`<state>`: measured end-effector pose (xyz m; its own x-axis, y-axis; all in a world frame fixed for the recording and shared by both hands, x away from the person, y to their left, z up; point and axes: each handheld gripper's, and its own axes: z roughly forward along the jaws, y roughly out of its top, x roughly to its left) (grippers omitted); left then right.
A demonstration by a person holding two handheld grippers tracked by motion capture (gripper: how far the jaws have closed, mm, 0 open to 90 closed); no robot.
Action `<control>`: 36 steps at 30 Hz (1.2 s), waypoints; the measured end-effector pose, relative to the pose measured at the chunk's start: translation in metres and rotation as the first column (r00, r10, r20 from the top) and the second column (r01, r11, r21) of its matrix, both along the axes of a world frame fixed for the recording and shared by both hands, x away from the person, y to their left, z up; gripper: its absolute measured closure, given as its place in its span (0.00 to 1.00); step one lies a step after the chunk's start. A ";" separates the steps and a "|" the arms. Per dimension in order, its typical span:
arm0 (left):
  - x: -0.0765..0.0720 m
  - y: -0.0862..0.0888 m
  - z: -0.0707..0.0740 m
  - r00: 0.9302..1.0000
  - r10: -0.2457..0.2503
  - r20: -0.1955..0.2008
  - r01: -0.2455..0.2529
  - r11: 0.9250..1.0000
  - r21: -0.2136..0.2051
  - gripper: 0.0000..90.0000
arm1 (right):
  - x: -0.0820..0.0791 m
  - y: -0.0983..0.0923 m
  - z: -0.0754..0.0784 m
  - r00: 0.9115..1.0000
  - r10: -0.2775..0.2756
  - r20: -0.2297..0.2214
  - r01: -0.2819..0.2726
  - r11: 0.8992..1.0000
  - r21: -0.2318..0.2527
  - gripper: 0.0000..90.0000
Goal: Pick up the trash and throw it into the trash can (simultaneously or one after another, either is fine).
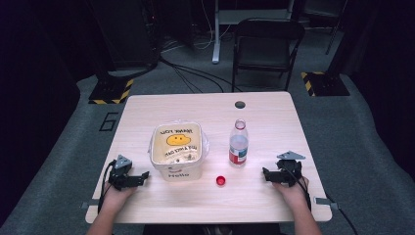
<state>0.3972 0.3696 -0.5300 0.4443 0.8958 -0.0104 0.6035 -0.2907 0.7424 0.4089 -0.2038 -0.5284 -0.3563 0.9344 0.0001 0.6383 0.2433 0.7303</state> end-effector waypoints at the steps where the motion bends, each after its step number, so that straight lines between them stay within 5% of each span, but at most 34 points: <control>1: -0.001 0.000 0.000 1.000 -0.002 0.002 0.002 1.000 0.000 0.15 | 0.000 0.001 0.000 1.000 -0.005 -0.001 0.005 1.000 0.005 0.08; 11: -0.012 0.003 0.000 1.000 -0.030 -0.003 0.030 1.000 0.002 0.15 | -0.001 0.007 0.008 0.999 0.005 -0.034 -0.006 1.000 -0.006 0.28; 17: -0.014 0.005 0.000 0.999 -0.037 -0.003 0.037 0.999 -0.003 0.15 | -0.005 0.006 0.015 0.997 0.040 -0.064 -0.037 0.998 0.053 0.41; 28: -0.010 0.002 0.000 0.999 -0.034 -0.004 0.034 0.999 0.004 0.15 | -0.020 0.003 0.044 0.998 0.061 -0.002 -0.061 0.995 0.080 0.43; 31: -0.010 0.001 0.001 0.999 -0.033 -0.011 0.033 0.999 0.002 0.15 | -0.024 -0.002 0.054 0.998 0.056 -0.001 -0.056 0.990 0.126 0.44; 36: -0.011 0.001 0.000 0.999 -0.035 0.001 0.035 0.999 0.003 0.15 | -0.033 0.001 0.057 0.996 0.090 -0.011 -0.088 0.992 0.087 0.44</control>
